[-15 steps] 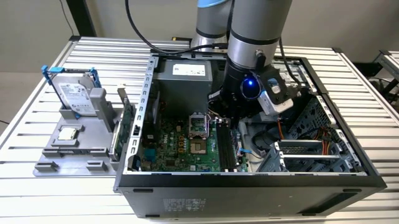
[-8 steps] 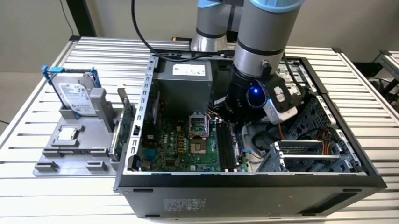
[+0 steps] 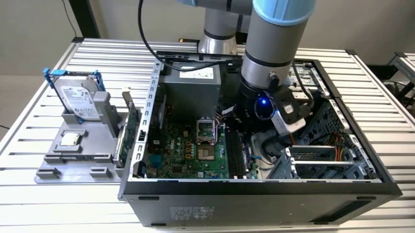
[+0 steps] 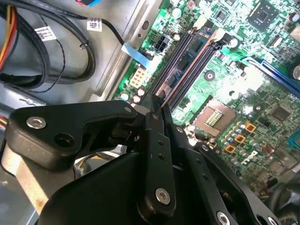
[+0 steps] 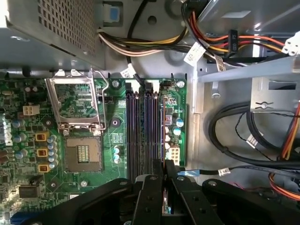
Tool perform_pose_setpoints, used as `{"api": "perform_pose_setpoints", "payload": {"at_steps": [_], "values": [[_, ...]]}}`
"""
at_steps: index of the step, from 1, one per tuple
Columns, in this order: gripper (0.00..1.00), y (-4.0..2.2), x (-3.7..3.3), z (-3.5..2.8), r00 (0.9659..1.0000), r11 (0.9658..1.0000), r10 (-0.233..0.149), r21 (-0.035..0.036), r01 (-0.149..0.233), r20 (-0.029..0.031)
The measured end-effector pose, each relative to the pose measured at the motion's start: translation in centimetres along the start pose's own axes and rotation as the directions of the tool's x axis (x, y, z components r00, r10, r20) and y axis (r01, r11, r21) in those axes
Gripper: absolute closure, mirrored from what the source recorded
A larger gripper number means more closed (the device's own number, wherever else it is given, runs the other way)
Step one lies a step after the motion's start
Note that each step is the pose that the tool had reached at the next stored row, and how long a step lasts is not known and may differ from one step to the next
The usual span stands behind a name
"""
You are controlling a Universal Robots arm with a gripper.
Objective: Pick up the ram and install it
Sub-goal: 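Insert the ram into the slot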
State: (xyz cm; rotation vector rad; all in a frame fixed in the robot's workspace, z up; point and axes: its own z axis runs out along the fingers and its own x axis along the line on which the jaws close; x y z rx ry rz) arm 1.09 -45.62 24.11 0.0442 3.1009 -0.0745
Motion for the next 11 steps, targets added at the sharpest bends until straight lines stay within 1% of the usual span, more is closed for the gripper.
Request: {"api": "perform_pose_setpoints", "payload": {"at_steps": [4,8,11], "values": [[1.00,0.10,0.04,0.71,0.9999,0.9999,-0.011,-0.0005,0.011,0.0005],[1.00,0.13,0.07,1.21,0.9991,0.9991,-0.041,-0.0050,0.041,0.0020],[1.00,0.14,0.08,1.25,0.9991,0.9991,-0.043,-0.0051,0.043,0.0014]]}}
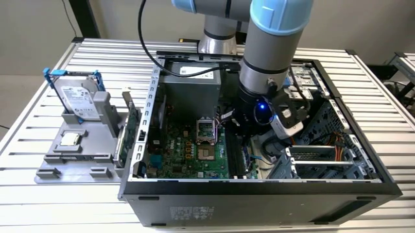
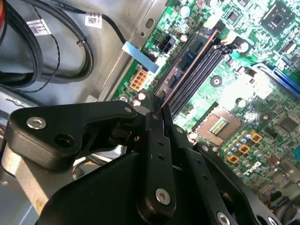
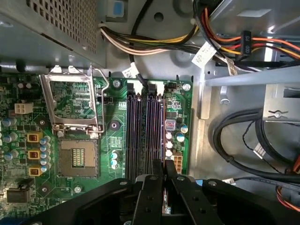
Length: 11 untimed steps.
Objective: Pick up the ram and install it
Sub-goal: 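Insert the ram into the slot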
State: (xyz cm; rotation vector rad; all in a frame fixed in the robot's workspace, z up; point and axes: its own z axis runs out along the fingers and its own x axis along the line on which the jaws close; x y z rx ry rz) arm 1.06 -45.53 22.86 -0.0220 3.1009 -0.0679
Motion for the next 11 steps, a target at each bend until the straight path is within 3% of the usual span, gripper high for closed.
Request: {"api": "perform_pose_setpoints", "payload": {"at_steps": [11], "values": [[1.00,0.19,0.01,0.53,1.0000,1.0000,0.000,0.0001,0.000,0.0002]]}}
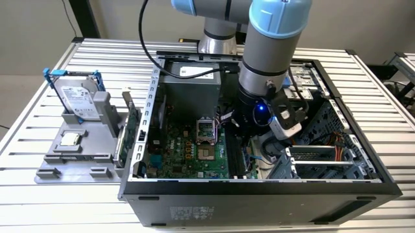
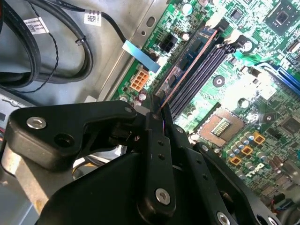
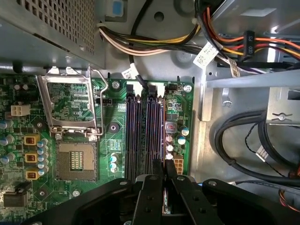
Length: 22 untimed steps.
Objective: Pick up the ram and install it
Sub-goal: 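Insert the ram into the slot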
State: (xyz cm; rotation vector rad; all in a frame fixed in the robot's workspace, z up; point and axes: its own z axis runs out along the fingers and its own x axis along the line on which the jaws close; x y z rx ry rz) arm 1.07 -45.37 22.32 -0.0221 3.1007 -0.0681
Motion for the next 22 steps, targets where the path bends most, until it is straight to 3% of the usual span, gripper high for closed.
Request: {"api": "perform_pose_setpoints", "payload": {"at_steps": [10,22], "values": [[1.00,0.02,0.03,0.62,1.0000,1.0000,0.000,0.0028,0.000,-0.0002],[1.00,0.02,0.09,0.65,1.0000,0.9999,-0.001,0.0164,0.001,-0.0007]]}}
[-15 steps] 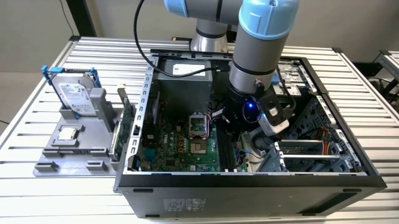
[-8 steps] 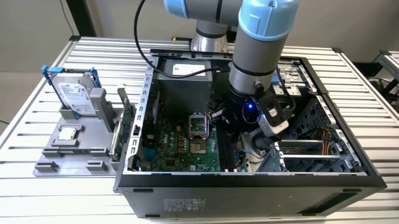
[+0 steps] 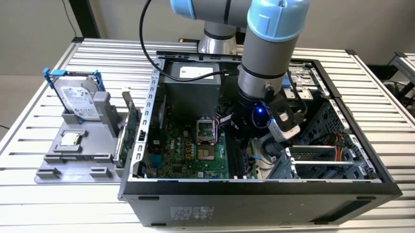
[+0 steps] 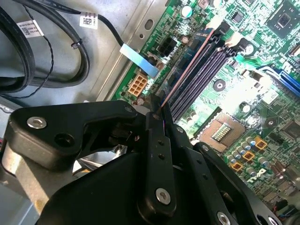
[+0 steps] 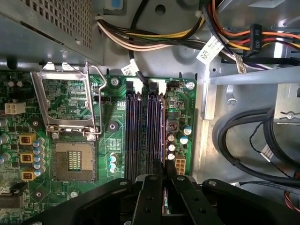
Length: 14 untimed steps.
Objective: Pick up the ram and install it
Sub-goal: 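Insert the ram into the slot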
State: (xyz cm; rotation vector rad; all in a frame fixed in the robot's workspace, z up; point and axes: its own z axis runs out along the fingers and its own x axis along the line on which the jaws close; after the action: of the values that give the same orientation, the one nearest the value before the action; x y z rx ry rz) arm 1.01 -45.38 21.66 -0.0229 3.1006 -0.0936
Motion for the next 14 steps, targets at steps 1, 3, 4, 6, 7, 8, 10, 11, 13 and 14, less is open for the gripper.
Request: {"api": "perform_pose_setpoints", "payload": {"at_steps": [1,3,4,6,7,8,10,11,13,14], "values": [[1.00,0.00,0.01,0.00,1.0000,1.0000,0.000,0.0009,0.000,0.0000],[1.00,0.00,0.02,0.01,1.0000,1.0000,0.000,0.0023,0.000,0.0000],[1.00,0.00,0.03,0.01,1.0000,1.0000,0.000,0.0028,0.000,-0.0001],[1.00,0.00,0.05,0.01,1.0000,1.0000,0.000,0.0029,0.000,-0.0001],[1.00,0.00,0.05,0.01,1.0000,1.0000,0.000,0.0028,0.000,0.0000],[1.00,0.00,0.05,0.02,1.0000,1.0000,0.000,0.0027,0.000,0.0000],[1.00,0.00,0.09,0.02,1.0000,1.0000,0.000,0.0027,0.000,0.0000],[1.00,0.03,0.12,0.03,1.0000,1.0000,0.000,0.0025,0.000,0.0001],[1.00,0.06,0.13,-0.16,1.0000,1.0000,0.000,0.0052,0.000,-0.0001],[1.00,0.08,0.14,-0.17,1.0000,1.0000,0.000,0.0056,0.000,-0.0001]]}}
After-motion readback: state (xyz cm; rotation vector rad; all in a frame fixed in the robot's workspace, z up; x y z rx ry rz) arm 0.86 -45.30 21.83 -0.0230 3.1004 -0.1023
